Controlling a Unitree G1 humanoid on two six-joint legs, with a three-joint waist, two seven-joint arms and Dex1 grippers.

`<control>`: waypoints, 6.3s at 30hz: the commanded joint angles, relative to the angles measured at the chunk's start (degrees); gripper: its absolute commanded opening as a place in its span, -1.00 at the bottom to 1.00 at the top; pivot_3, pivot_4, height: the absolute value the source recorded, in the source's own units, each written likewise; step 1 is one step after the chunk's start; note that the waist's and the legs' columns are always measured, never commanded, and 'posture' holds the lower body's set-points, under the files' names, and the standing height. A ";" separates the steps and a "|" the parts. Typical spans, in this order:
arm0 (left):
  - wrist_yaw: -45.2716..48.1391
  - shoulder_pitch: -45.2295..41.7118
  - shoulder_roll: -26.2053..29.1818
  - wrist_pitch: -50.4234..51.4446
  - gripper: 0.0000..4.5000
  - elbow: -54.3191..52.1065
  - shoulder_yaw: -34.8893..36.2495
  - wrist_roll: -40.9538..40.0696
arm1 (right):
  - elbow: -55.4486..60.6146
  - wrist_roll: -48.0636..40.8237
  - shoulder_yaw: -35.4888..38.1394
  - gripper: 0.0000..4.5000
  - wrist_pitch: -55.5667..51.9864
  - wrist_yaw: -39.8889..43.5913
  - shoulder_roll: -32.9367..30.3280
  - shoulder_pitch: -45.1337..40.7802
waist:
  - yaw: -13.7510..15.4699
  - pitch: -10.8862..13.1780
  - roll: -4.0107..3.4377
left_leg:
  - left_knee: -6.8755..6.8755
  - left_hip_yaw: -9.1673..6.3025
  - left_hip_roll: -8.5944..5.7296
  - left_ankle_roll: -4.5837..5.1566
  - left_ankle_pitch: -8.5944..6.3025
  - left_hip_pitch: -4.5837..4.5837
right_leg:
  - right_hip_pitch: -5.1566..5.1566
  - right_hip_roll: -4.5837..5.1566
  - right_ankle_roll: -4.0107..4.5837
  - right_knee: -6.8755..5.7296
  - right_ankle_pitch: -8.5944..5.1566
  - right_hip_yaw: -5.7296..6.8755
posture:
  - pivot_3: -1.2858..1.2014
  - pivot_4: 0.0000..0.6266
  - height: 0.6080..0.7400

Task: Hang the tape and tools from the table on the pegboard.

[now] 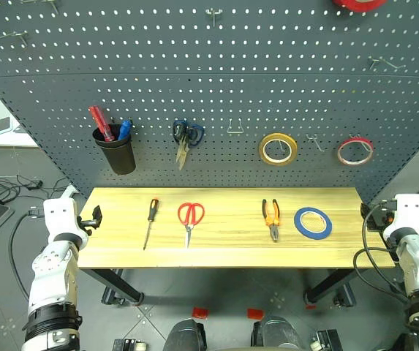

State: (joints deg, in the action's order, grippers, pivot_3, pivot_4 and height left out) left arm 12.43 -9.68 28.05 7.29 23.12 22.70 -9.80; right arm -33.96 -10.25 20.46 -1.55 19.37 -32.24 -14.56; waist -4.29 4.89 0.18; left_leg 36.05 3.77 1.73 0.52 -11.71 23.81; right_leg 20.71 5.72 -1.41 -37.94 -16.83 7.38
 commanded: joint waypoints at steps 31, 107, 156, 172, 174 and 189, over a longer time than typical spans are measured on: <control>19.12 -1.69 2.05 -0.29 0.74 -16.12 -19.13 4.41 | 34.11 3.01 -16.95 1.00 -16.85 10.05 0.54 9.04 | -0.53 4.66 0.40 | -0.06 0.56 0.24 0.02 0.00 0.10 | 0.56 -0.12 0.00 -0.08 0.02 -0.58 | -0.19 -0.35 1.00; 35.31 -29.38 -12.74 -2.92 0.76 -17.06 -27.03 -6.98 | 17.25 21.53 -22.91 -0.11 15.76 3.29 0.04 -23.29 | -5.37 15.36 1.57 | 0.79 2.83 0.94 0.01 -0.02 0.84 | 2.01 -0.32 -0.07 -0.97 0.37 -1.93 | -0.24 0.04 1.00; 46.97 -26.47 6.10 -11.18 0.76 -0.09 -25.43 1.29 | -5.18 12.06 -16.70 0.45 -40.42 -18.78 32.50 -34.77 | -5.40 15.36 1.57 | 0.44 3.12 0.99 0.00 0.06 1.10 | 2.66 -0.24 0.08 -1.05 0.44 -2.12 | -0.20 0.08 1.00; 27.83 -12.54 0.17 -7.38 0.76 -14.69 -12.36 -5.35 | 62.30 16.19 -33.38 0.06 -41.35 -16.94 31.81 -9.91 | -5.44 15.36 1.58 | 0.21 3.14 1.01 -0.07 0.09 1.17 | 2.89 -0.25 0.03 -1.06 0.41 -2.21 | -0.18 0.06 1.00; 25.03 -10.68 -1.36 -6.23 0.76 -18.03 -10.57 -6.99 | 63.12 17.10 -34.97 0.06 -37.02 -17.51 33.26 -13.35 | -5.42 15.36 1.59 | 0.21 3.10 1.02 -0.09 0.11 1.14 | 2.89 -0.27 0.04 -1.11 0.42 -2.18 | -0.18 0.07 1.00; 20.52 -16.19 0.29 10.92 0.76 -33.05 -16.39 -6.54 | 23.39 17.90 -30.65 0.06 3.51 -19.52 37.19 -50.19 | -3.30 15.32 1.69 | 0.24 3.13 0.92 -0.08 0.14 1.17 | 2.81 -0.23 0.08 -0.98 0.45 -2.13 | -0.12 0.04 1.00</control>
State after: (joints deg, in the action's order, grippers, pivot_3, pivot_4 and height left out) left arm 34.13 -24.61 28.06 16.76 -6.78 7.19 -16.81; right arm -9.60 7.76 -11.81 -3.91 0.87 4.85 -61.22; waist -7.59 20.21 1.88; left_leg 36.29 6.89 2.64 0.44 -11.57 25.00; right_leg 23.53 5.50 -1.33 -38.92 -16.37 5.26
